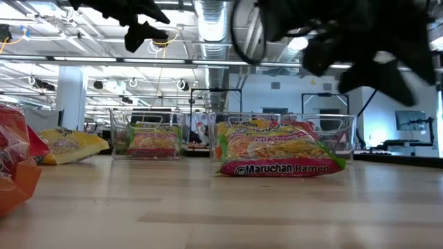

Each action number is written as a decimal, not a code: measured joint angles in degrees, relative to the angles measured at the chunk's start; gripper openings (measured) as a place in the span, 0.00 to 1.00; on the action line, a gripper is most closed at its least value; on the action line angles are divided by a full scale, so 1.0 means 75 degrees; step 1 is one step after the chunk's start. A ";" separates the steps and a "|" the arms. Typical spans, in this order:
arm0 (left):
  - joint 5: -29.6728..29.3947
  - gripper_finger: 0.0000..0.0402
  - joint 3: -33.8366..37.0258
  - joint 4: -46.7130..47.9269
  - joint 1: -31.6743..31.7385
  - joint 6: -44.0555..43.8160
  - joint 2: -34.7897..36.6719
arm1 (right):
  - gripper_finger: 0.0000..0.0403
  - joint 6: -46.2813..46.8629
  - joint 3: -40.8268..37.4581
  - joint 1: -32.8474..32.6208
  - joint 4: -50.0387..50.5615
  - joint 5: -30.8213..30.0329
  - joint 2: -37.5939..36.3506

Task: Sort Maruchan noodles
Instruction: Put the green noodle pack into the left transparent bin

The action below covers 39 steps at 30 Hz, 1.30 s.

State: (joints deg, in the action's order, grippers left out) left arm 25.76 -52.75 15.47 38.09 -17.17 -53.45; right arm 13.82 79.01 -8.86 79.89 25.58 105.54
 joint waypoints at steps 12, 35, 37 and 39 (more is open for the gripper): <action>0.0003 0.43 0.0000 0.0095 0.0000 0.0003 -0.0003 | 0.56 0.0716 -0.0784 -0.1863 0.0040 0.0920 0.0005; -0.0188 0.43 0.0000 0.0253 -0.0006 -0.0152 -0.0009 | 0.56 0.3617 -0.4002 -0.2676 -0.2942 0.0644 -0.4409; -0.0294 0.43 0.0000 0.0248 -0.0006 -0.0220 -0.0009 | 0.56 0.3778 -0.4200 -0.2682 -0.3121 0.0508 -0.4615; -0.0439 0.43 0.0000 0.0222 -0.0006 -0.0391 -0.0009 | 0.57 0.3882 -0.4363 -0.2688 -0.3078 0.0292 -0.4713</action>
State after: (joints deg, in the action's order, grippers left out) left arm 22.46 -52.75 17.14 38.04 -20.10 -53.52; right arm 42.93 46.29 -29.02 56.81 27.77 70.20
